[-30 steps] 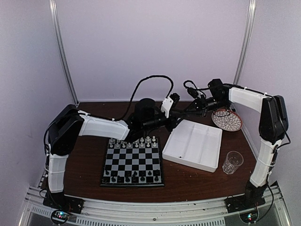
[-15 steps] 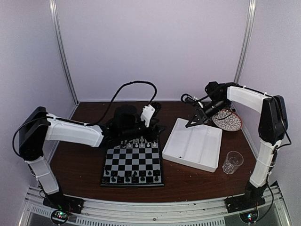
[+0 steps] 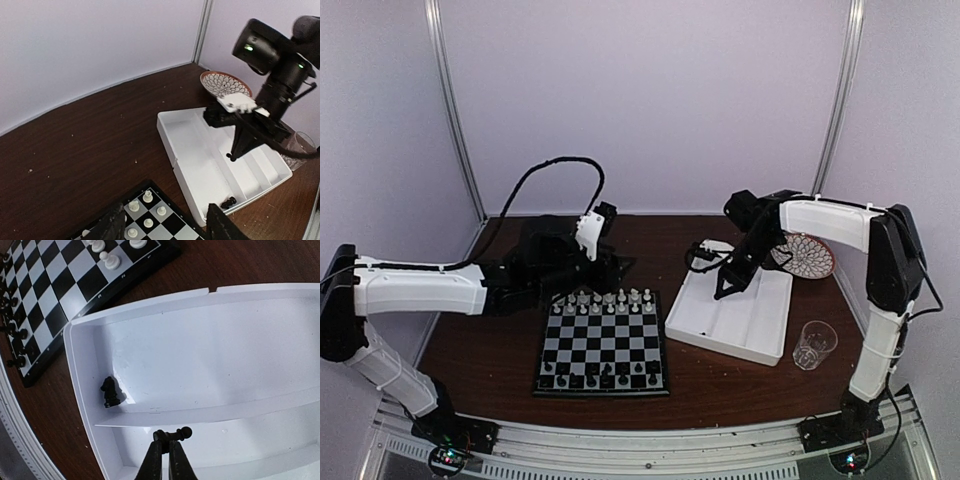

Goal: Set up the chess pieces on the board
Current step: Pass from the right arm to the left

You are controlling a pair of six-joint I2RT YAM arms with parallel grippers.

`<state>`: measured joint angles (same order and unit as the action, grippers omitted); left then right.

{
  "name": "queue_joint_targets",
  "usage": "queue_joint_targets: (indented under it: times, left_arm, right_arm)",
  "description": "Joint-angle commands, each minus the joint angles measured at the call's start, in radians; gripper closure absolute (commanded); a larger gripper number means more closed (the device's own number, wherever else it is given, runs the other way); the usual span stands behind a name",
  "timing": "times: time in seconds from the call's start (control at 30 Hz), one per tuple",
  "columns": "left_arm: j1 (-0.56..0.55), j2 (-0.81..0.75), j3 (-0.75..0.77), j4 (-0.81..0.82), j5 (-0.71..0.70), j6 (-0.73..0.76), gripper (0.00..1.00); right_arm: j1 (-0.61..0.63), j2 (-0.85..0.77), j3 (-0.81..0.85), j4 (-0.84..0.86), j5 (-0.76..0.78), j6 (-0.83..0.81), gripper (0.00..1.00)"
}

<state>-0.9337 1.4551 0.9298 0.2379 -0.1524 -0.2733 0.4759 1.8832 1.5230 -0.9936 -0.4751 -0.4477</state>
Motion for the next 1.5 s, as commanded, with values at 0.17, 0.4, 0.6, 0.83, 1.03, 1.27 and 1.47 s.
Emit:
queue_joint_targets:
  times: [0.17, 0.4, 0.6, 0.83, 1.03, 1.27, 1.47]
  left_arm:
    - [0.176, 0.171, 0.191, -0.133, 0.460, -0.476, 0.51]
    - [0.181, 0.452, 0.422, -0.033, 0.786, -0.730, 0.55]
    - [0.164, 0.587, 0.522, 0.160, 0.932, -0.944, 0.61]
    - [0.135, 0.654, 0.611, 0.124, 1.038, -0.996, 0.66]
    - [0.102, 0.695, 0.667, 0.096, 1.096, -1.018, 0.69]
    - [0.095, 0.706, 0.676, 0.036, 1.110, -1.002, 0.69]
    - [0.090, 0.727, 0.680, 0.052, 1.131, -1.031, 0.68]
  right_arm:
    - [0.117, -0.264, -0.188, 0.150, 0.232, -0.260, 0.95]
    - [0.129, -0.381, -0.199, 0.097, 0.060, -0.346, 0.94]
    - [0.142, -0.410, -0.187, 0.032, 0.021, -0.412, 0.94]
    - [0.155, -0.408, -0.149, -0.032, -0.016, -0.450, 0.94]
    - [0.174, -0.396, -0.128, -0.053, -0.027, -0.463, 0.94]
    - [0.187, -0.389, -0.101, -0.063, -0.022, -0.455, 0.94]
    - [0.187, -0.378, -0.104, -0.036, 0.009, -0.448, 0.94]
